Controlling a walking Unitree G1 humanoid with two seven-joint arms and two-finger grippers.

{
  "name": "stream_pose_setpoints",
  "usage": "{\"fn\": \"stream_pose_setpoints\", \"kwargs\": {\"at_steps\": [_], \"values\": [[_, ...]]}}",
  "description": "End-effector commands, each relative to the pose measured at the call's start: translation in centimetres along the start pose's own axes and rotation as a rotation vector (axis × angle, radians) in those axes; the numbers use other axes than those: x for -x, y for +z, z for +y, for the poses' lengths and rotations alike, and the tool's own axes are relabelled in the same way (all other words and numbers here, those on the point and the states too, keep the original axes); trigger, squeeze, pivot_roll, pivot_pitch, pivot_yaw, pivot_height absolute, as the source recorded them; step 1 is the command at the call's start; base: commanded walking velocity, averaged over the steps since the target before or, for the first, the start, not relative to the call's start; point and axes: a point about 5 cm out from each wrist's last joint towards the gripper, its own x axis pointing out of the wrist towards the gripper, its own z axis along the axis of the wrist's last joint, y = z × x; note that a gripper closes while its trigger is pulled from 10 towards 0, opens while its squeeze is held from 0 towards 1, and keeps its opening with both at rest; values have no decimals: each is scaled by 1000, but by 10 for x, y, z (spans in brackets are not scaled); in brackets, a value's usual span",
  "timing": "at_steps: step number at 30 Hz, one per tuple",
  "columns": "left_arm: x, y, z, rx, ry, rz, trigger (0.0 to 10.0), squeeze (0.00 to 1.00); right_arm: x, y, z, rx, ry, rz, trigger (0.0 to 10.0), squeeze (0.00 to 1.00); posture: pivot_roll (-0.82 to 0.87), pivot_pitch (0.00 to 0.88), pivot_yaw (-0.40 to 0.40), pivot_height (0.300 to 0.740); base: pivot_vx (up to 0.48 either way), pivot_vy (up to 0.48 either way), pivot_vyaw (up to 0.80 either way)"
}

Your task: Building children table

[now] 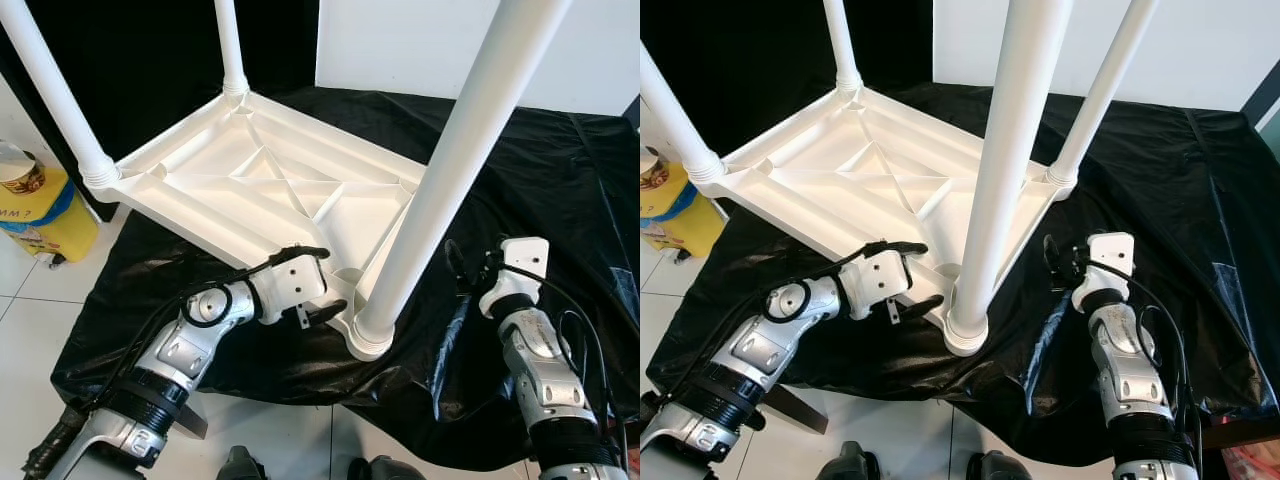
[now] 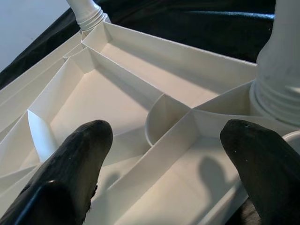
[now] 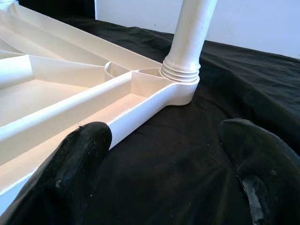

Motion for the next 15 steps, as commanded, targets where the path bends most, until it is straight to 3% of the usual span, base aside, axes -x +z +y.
{"fn": "stream_pose_setpoints", "kwargs": {"at_steps": [1, 2, 6, 9, 15], "values": [[3, -15, -6, 18, -30, 74, 10000, 0, 4, -2, -5, 4, -14, 19, 10000, 0, 32, 99, -79, 740, 0, 0, 0], [12, -16, 2, 55, -3, 51, 10000, 0, 5, -2, -5, 5, -12, 21, 10000, 0, 31, 98, -73, 740, 0, 0, 0], [23, -13, 13, 121, 39, -25, 10000, 0, 6, -3, -5, 6, -10, 26, 10000, 0, 30, 97, -73, 740, 0, 0, 0], [22, -5, 8, 167, 15, -99, 10000, 0, 7, -3, -3, 4, 2, 30, 10000, 0, 26, 97, -71, 740, 0, 0, 0], [24, 0, -3, 205, -44, -147, 10000, 0, 10, -4, -3, 4, 15, 35, 10000, 0, 23, 99, -69, 740, 0, 0, 0]]}}
